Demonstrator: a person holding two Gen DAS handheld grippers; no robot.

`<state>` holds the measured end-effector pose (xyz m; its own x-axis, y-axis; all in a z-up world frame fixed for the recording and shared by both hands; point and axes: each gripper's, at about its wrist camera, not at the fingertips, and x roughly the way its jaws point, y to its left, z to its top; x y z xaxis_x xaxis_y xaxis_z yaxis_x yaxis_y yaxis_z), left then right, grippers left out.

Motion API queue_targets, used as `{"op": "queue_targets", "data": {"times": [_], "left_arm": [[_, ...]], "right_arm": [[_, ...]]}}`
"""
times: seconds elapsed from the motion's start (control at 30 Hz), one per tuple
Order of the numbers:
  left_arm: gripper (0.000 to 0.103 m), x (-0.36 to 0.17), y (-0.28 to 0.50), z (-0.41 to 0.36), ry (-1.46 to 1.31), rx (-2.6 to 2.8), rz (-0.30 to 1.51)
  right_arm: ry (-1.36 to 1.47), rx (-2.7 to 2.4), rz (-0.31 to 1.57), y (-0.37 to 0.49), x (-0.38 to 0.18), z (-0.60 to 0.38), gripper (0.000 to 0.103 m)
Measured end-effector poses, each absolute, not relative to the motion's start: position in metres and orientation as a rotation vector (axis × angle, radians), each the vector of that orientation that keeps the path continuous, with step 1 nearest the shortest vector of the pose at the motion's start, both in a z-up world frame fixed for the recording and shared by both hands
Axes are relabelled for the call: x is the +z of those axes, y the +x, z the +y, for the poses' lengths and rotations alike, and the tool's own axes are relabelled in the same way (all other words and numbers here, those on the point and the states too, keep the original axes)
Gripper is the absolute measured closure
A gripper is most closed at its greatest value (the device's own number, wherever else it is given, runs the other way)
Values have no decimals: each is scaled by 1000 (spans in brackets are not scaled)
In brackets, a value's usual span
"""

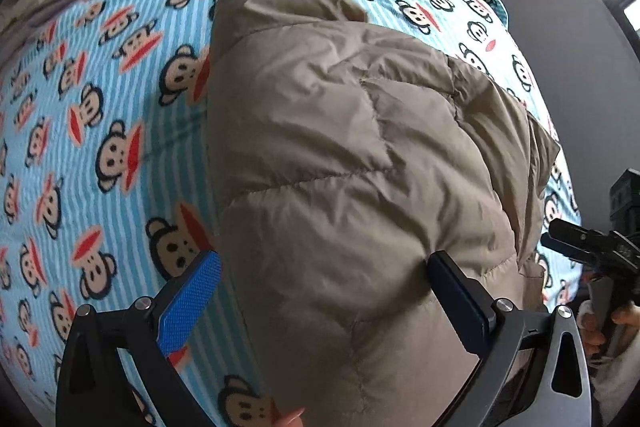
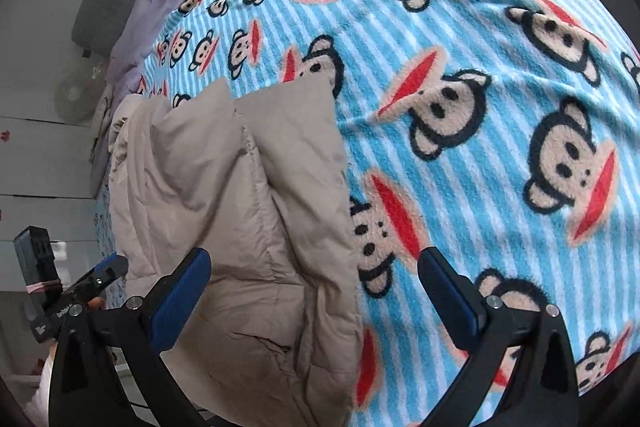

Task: Fold large clothes

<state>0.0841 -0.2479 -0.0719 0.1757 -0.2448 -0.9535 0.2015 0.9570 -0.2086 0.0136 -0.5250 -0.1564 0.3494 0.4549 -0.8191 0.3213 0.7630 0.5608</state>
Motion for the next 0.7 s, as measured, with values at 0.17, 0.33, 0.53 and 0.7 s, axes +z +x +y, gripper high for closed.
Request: {"op": "queue_targets", "data": {"times": [0.17,0.33,0.53,0.7], "left_arm": [[0,-72,83,-238,-69,-310,1367],[0,-77,85,-225,-200,-350,1390],[0,-88,90,-207,-371,-461,1436],[0,-96,97,-192,-470,-559,1444]], "right_arm": [[787,115,1257,13,-162,-529,0],[793,135,1268,15,-167,-530,0],[800,180,1280,21,-173,-527,0],[830,264,1258,26,-173,-524,0]]}}
